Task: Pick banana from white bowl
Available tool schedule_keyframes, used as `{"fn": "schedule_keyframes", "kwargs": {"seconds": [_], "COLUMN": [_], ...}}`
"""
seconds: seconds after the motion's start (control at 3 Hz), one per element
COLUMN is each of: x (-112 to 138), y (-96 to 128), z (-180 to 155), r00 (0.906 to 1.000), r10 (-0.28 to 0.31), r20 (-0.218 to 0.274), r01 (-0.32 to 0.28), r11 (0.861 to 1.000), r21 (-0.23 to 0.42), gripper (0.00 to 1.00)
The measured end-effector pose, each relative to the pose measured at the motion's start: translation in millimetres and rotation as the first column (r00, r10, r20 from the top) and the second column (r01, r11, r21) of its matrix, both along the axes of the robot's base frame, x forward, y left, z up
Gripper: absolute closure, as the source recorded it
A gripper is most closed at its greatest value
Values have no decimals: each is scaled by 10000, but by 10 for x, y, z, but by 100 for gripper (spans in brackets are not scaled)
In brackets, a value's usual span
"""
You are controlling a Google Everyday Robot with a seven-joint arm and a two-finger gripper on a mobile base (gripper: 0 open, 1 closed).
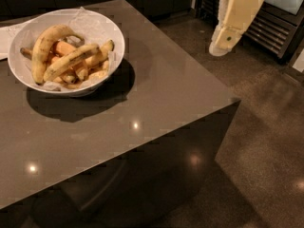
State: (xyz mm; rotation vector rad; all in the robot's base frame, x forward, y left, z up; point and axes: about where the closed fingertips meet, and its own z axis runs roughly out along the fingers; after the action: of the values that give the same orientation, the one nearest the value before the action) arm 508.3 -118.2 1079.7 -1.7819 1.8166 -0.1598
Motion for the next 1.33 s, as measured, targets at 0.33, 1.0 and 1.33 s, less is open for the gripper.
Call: {"fn": "schedule_keyframes", "kwargs": {"seconds": [0.33, 1.0, 1.33], "x": [0, 133, 176], "y": [0, 196, 363], "z": [0, 156, 252], "r00": [10000, 9973, 9912], "r10": [0, 468, 1039], "r20": [1, 565, 825], "r01": [0, -495, -1072], "r11": [10000, 9976, 9935], "r21": [0, 478, 375], "gripper": [0, 0, 0]}}
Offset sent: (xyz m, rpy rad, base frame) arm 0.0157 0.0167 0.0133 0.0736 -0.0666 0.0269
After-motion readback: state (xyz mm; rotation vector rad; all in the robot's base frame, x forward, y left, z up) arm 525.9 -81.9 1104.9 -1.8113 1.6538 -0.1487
